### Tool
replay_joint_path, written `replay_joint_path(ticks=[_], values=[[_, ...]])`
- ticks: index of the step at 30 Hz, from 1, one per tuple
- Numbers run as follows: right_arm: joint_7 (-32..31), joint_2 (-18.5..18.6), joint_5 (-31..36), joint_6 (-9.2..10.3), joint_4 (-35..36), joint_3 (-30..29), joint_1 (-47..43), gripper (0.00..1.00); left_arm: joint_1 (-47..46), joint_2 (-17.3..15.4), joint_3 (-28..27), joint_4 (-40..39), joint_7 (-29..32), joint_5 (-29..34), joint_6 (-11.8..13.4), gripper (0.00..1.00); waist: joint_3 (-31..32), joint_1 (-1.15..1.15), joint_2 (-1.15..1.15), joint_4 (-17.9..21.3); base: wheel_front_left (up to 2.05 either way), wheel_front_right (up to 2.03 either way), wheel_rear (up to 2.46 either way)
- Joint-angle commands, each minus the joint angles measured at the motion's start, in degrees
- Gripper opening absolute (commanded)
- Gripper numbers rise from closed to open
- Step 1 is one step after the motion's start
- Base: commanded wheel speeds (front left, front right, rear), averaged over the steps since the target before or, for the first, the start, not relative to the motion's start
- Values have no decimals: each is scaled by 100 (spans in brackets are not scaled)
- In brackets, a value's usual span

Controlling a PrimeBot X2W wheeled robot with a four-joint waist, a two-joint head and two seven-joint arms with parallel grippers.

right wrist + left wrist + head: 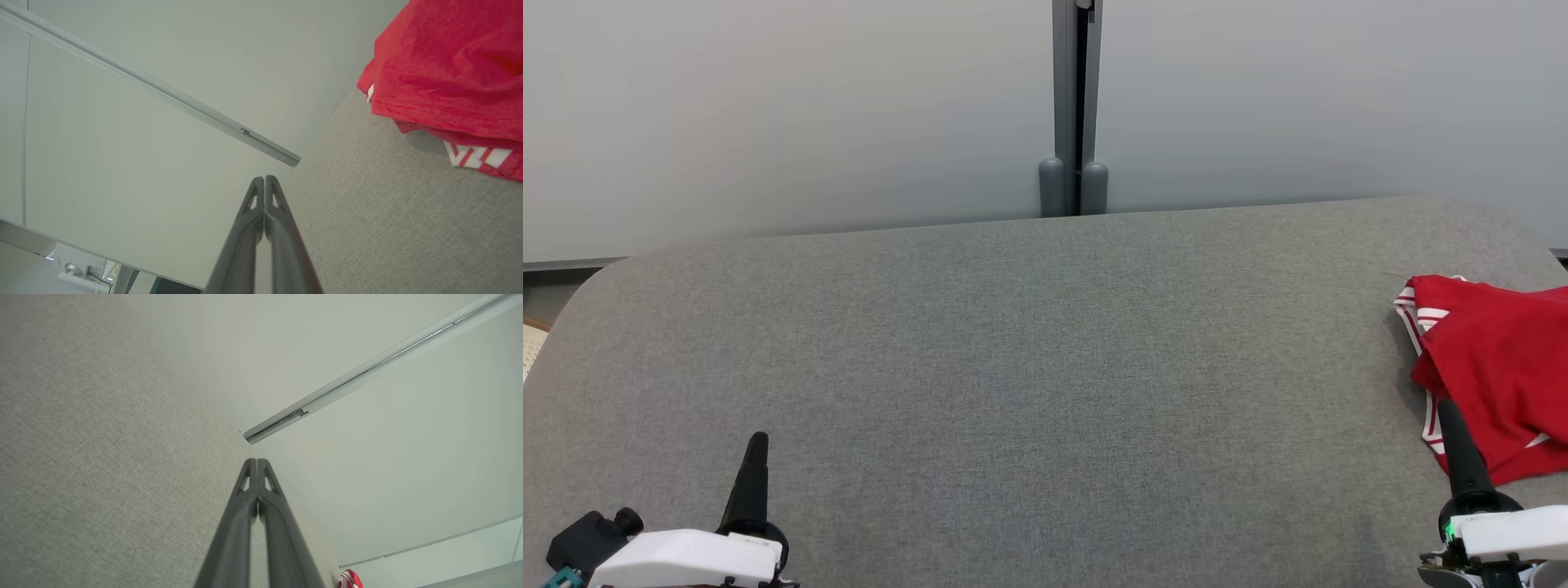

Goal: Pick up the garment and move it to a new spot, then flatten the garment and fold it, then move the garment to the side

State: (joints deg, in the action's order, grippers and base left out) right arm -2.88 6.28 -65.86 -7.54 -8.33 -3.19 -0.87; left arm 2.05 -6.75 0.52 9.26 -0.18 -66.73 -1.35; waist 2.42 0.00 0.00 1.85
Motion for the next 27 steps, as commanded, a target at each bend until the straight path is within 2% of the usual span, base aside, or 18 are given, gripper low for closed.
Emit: replay_joint_path(ticks=[1, 27], values=[[-24, 9, -181, 5, 11, -37, 156, 0, -181, -22, -67, -18, 25, -164, -64, 0, -8, 0, 0, -6, 0, 0, 0], [-174, -145, -1416, 4, -280, -157, 450, 0, -527, 120, -316, 223, 288, -1414, -344, 0, -116, 0, 0, -82, 0, 0, 0]])
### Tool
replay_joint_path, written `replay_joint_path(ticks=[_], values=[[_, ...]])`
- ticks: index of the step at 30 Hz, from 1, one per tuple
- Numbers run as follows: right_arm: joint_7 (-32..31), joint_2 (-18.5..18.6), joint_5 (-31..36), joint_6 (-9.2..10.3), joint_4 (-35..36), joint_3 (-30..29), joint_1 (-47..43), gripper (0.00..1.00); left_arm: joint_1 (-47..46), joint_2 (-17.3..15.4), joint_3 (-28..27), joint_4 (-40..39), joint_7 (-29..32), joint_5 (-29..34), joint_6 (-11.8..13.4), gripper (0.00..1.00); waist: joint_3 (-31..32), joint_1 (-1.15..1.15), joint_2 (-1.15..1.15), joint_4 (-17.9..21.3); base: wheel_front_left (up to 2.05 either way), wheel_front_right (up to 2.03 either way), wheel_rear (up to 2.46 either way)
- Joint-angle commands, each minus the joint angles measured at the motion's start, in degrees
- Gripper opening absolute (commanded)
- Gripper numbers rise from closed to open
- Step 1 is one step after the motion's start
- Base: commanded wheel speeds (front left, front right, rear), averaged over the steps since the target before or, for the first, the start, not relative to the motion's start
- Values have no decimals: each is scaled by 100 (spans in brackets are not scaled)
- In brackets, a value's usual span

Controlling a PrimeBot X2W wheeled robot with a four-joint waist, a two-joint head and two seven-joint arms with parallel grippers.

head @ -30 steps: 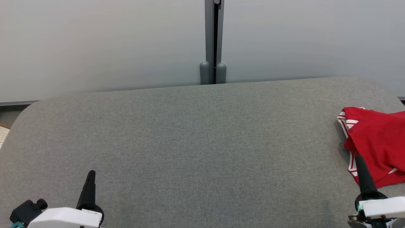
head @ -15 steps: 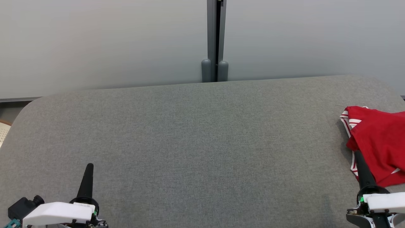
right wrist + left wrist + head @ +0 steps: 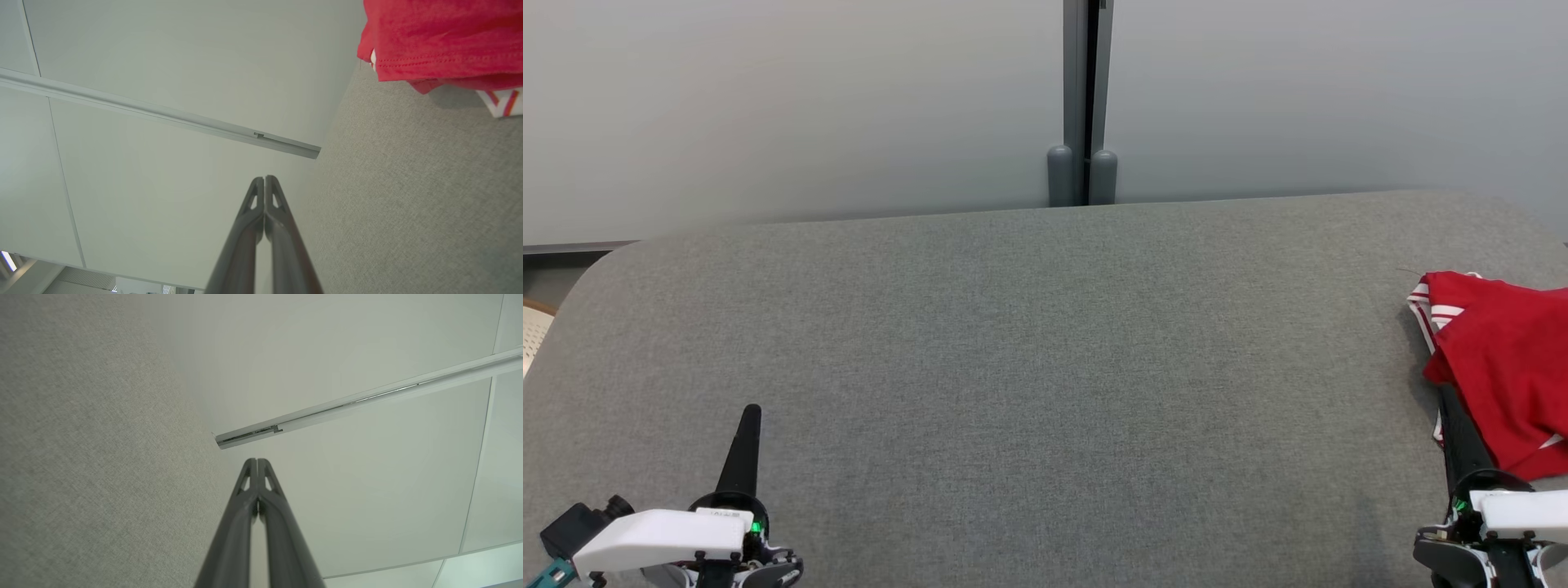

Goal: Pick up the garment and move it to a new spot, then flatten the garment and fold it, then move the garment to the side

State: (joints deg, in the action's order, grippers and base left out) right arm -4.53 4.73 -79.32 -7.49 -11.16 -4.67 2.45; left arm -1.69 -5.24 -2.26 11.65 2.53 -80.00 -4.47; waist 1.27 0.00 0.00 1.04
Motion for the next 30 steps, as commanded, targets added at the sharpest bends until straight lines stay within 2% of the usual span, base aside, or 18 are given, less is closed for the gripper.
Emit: replay_joint_path(ticks=[1, 4, 6, 8, 25, 30], values=[[-14, 5, -115, -2, -4, -16, 131, 0, -170, -27, -47, -7, 28, -125, -43, 0, -5, 0, 0, -4, 0, 0, 0], [-36, -13, -249, -2, -29, -30, 153, 0, -202, -9, -72, 20, 54, -252, -71, 0, -18, 0, 0, -13, 0, 0, 0], [-88, -66, -665, -1, -137, -80, 252, 0, -308, 48, -162, 101, 143, -663, -169, 0, -61, 0, 0, -44, 0, 0, 0], [-98, -76, -736, -1, -158, -90, 264, 0, -319, 58, -180, 120, 162, -749, -181, 0, -70, 0, 0, -50, 0, 0, 0], [-180, -153, -1369, 0, -298, -150, 407, 0, -503, 140, -319, 249, 307, -1360, -321, 0, -143, 0, 0, -102, 0, 0, 0], [-183, -156, -1345, 0, -299, -151, 413, 0, -492, 140, -325, 249, 312, -1346, -325, 0, -145, 0, 0, -104, 0, 0, 0]])
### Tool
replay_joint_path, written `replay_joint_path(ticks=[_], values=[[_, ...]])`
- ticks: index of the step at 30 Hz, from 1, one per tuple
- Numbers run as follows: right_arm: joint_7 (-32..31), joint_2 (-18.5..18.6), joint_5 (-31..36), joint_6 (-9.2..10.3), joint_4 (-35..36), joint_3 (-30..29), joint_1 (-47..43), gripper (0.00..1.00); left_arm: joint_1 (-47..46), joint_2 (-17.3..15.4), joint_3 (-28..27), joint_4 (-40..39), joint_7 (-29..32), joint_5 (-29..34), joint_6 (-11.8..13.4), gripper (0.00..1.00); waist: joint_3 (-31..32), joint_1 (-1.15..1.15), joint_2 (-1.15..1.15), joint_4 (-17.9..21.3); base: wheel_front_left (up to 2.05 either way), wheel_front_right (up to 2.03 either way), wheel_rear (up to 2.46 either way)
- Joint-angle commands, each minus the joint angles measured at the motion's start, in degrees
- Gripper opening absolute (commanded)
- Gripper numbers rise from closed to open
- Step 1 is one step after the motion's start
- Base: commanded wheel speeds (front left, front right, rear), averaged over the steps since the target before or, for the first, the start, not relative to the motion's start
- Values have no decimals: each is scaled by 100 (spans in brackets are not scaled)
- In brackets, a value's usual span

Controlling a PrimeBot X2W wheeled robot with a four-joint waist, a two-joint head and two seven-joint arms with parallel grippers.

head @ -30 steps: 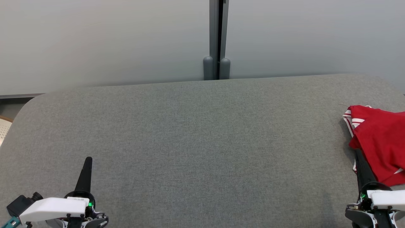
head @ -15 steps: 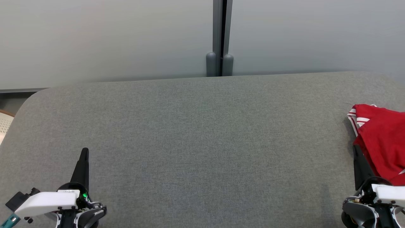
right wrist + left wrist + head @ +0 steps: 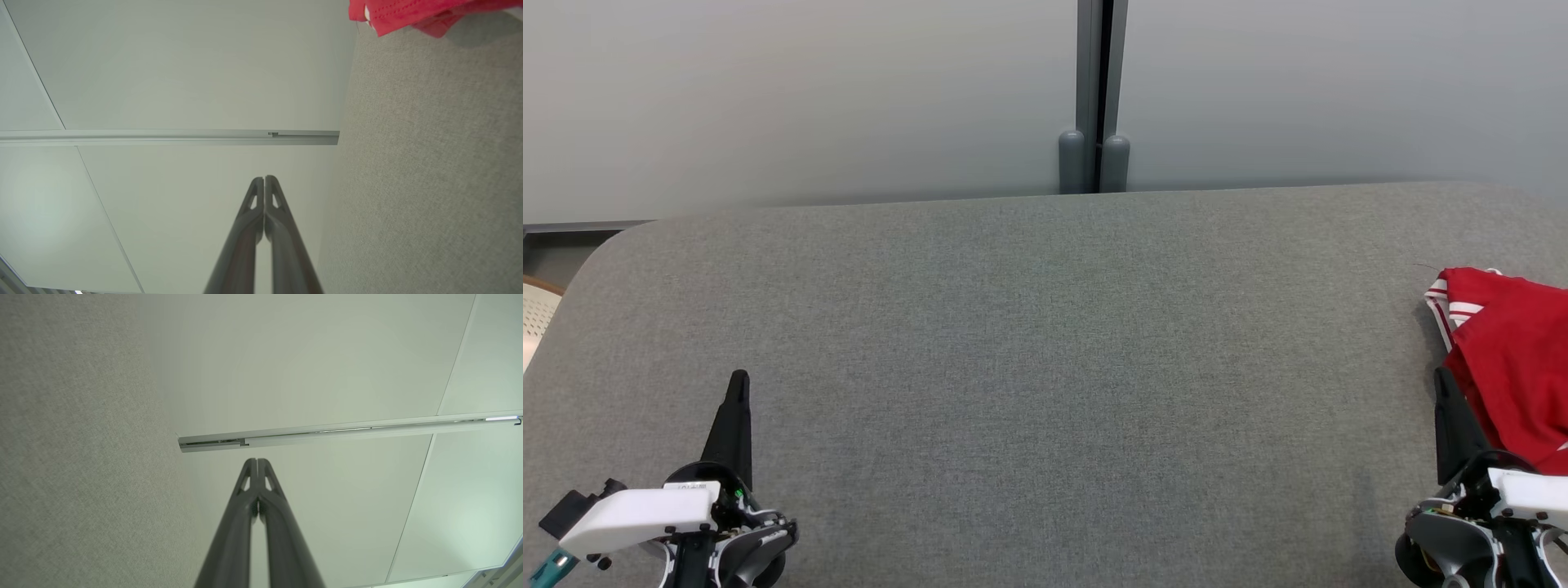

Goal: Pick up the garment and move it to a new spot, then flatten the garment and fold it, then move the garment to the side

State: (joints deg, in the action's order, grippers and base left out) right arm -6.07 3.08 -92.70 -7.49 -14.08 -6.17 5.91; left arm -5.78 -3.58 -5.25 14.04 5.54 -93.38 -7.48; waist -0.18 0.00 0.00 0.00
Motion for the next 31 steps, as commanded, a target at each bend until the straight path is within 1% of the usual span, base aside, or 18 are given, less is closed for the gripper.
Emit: replay_joint_path(ticks=[1, 31], values=[[-29, 9, -7, 0, -7, -1, 67, 0, -83, -26, -27, 11, 11, -8, -24, 0, 0, 0, 0, 0, 0, 0, 0], [-44, -2, 16, 0, -9, -18, 69, 0, -88, 2, -67, 12, 45, 41, -24, 0, 0, 0, 0, 0, 0, 0, 0]])
